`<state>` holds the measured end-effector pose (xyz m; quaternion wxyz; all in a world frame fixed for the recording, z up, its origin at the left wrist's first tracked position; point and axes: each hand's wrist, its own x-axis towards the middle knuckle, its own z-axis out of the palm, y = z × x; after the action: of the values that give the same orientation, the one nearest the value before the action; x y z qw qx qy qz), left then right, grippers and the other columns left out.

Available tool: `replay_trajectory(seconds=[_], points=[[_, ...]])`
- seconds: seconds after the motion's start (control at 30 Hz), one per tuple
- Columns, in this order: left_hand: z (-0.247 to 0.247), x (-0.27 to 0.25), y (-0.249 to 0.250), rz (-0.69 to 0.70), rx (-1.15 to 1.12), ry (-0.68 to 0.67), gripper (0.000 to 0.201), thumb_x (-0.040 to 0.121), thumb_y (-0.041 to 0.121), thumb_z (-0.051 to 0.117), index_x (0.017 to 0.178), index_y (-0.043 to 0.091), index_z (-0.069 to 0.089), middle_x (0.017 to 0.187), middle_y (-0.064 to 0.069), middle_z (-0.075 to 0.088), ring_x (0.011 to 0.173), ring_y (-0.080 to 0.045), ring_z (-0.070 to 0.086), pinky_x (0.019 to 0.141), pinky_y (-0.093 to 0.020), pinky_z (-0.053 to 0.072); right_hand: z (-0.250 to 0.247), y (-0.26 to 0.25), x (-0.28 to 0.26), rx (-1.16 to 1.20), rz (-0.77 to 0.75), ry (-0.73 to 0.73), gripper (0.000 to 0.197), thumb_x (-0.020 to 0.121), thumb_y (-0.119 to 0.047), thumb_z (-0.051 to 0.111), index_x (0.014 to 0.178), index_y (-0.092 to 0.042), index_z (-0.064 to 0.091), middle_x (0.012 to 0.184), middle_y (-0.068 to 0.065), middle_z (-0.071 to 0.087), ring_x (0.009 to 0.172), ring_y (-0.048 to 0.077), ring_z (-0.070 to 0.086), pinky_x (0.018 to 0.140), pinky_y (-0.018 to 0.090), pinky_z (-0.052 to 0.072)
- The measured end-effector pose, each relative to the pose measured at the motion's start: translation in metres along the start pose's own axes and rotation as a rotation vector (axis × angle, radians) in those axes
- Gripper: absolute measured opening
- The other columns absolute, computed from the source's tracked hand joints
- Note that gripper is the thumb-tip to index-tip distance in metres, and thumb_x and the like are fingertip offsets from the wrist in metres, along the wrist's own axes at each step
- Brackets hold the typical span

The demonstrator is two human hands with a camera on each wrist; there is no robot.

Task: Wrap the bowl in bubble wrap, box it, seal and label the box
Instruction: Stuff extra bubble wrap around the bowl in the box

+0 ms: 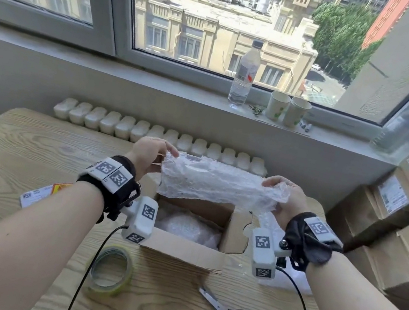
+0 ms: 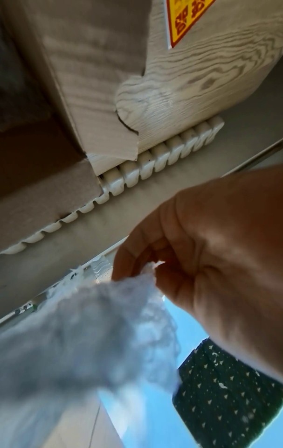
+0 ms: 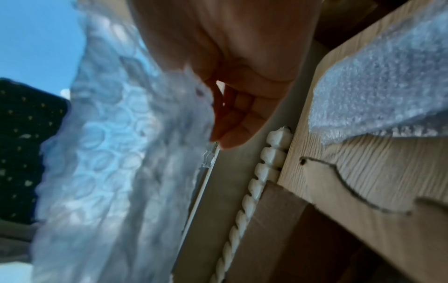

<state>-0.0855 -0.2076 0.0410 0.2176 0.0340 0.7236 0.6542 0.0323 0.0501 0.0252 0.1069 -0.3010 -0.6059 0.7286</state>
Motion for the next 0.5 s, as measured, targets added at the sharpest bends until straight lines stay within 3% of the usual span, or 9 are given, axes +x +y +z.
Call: replay_trajectory(seconds=[0.07, 0.13, 0.17, 0.23, 0.3, 0.4, 0.5], points=[[-0.001, 0.000, -0.001, -0.024, -0.006, 0.010, 0.032, 0.091, 0.011, 0.039, 0.072, 0.003, 0.063, 0.070, -0.004, 0.050, 0.054, -0.014, 0.046, 0.044, -0.019, 0.046, 0.000, -0.002, -0.002, -0.046, 0.023, -0.008, 0.036, 0.088, 0.007, 0.036, 0.064, -0.002, 0.061, 0.067, 0.008, 0.059, 0.042, 0.014, 0.055, 0.040, 0.018, 0.040], [-0.002, 0.002, -0.003, 0.014, 0.174, 0.022, 0.031, 0.093, 0.030, 0.053, 0.074, 0.007, 0.063, 0.075, -0.001, 0.057, 0.059, -0.013, 0.049, 0.052, -0.023, 0.045, -0.001, -0.002, -0.003, -0.094, 0.076, -0.040, 0.032, 0.090, -0.013, 0.042, 0.070, 0.000, 0.064, 0.071, 0.009, 0.065, 0.060, 0.019, 0.061, 0.051, 0.025, 0.046], [-0.002, 0.003, -0.006, 0.070, 0.327, 0.019, 0.025, 0.087, 0.032, 0.064, 0.076, 0.009, 0.062, 0.076, 0.002, 0.057, 0.061, -0.011, 0.049, 0.054, -0.022, 0.042, -0.001, -0.003, -0.004, -0.188, 0.065, -0.038, 0.035, 0.091, -0.022, 0.047, 0.071, -0.002, 0.067, 0.075, 0.007, 0.067, 0.069, 0.019, 0.060, 0.056, 0.027, 0.046], [0.000, 0.004, -0.010, 0.178, 0.592, -0.002, 0.019, 0.076, 0.021, 0.077, 0.080, 0.014, 0.060, 0.077, 0.003, 0.055, 0.065, -0.011, 0.049, 0.054, -0.021, 0.039, 0.000, 0.000, -0.005, -0.483, -0.041, -0.021, 0.028, 0.087, -0.031, 0.063, 0.074, -0.007, 0.070, 0.080, 0.001, 0.068, 0.074, 0.013, 0.057, 0.060, 0.028, 0.043], [0.003, 0.004, -0.016, 0.209, 0.708, -0.033, 0.017, 0.074, 0.010, 0.075, 0.084, 0.015, 0.062, 0.079, 0.003, 0.055, 0.066, -0.010, 0.050, 0.053, -0.018, 0.038, 0.006, 0.003, -0.008, -0.714, -0.137, -0.068, 0.006, 0.079, -0.016, 0.075, 0.077, -0.013, 0.069, 0.078, -0.003, 0.066, 0.075, 0.012, 0.060, 0.061, 0.022, 0.045], [0.004, 0.004, -0.025, 0.219, 0.805, -0.060, 0.013, 0.080, 0.005, 0.066, 0.079, 0.018, 0.067, 0.087, 0.006, 0.053, 0.069, -0.006, 0.052, 0.054, -0.016, 0.039, 0.012, 0.014, -0.006, -0.992, -0.193, -0.071, 0.019, 0.081, 0.000, 0.063, 0.079, -0.018, 0.068, 0.078, -0.007, 0.061, 0.079, 0.014, 0.058, 0.061, 0.020, 0.043], [0.007, 0.007, -0.033, 0.197, 0.912, -0.051, 0.035, 0.085, -0.002, 0.054, 0.064, 0.024, 0.064, 0.093, 0.003, 0.053, 0.076, -0.011, 0.056, 0.066, -0.022, 0.047, 0.019, 0.021, -0.004, -1.127, -0.225, -0.047, 0.039, 0.084, 0.003, 0.043, 0.071, -0.022, 0.069, 0.094, -0.001, 0.060, 0.087, 0.017, 0.057, 0.070, 0.022, 0.041]])
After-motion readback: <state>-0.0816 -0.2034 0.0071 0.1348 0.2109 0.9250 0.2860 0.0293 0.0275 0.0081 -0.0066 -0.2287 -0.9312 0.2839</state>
